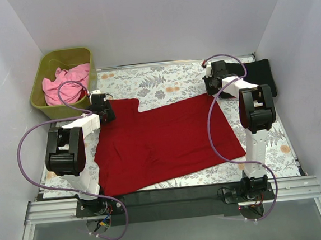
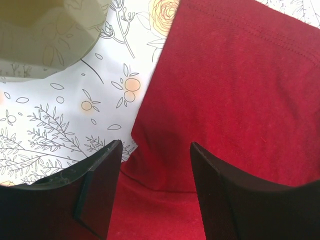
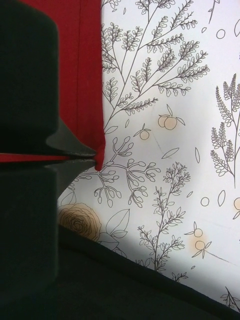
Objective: Fold and stack the t-shirts
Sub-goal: Fold the tshirt
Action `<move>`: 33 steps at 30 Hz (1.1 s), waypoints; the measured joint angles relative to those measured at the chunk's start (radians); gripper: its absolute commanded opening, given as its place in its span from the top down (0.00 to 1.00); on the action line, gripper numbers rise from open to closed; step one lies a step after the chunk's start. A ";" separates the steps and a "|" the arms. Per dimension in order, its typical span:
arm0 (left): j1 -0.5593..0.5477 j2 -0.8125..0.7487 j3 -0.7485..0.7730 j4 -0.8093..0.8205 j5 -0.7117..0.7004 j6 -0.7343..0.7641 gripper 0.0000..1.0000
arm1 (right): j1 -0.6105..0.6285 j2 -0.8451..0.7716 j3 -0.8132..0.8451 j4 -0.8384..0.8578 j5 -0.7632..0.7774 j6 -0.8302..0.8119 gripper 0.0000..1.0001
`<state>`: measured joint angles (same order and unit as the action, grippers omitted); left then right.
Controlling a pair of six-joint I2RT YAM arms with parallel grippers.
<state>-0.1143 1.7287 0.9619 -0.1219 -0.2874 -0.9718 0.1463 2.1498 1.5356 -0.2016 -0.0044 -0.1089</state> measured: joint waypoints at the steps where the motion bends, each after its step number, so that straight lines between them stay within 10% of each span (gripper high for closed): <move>1: 0.000 0.000 0.000 0.000 0.000 0.001 0.46 | 0.001 0.000 0.000 0.000 0.003 0.001 0.99; 27: 0.000 0.078 0.042 0.000 0.031 0.022 0.55 | -0.035 0.000 0.001 0.000 0.050 0.054 0.99; 33: 0.000 0.085 0.049 0.004 0.039 0.026 0.74 | -0.035 0.000 0.001 0.000 0.050 0.054 0.99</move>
<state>-0.1139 1.8141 1.0111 -0.1181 -0.2489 -0.9455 0.1116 2.1498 1.5368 -0.2020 0.0456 -0.0547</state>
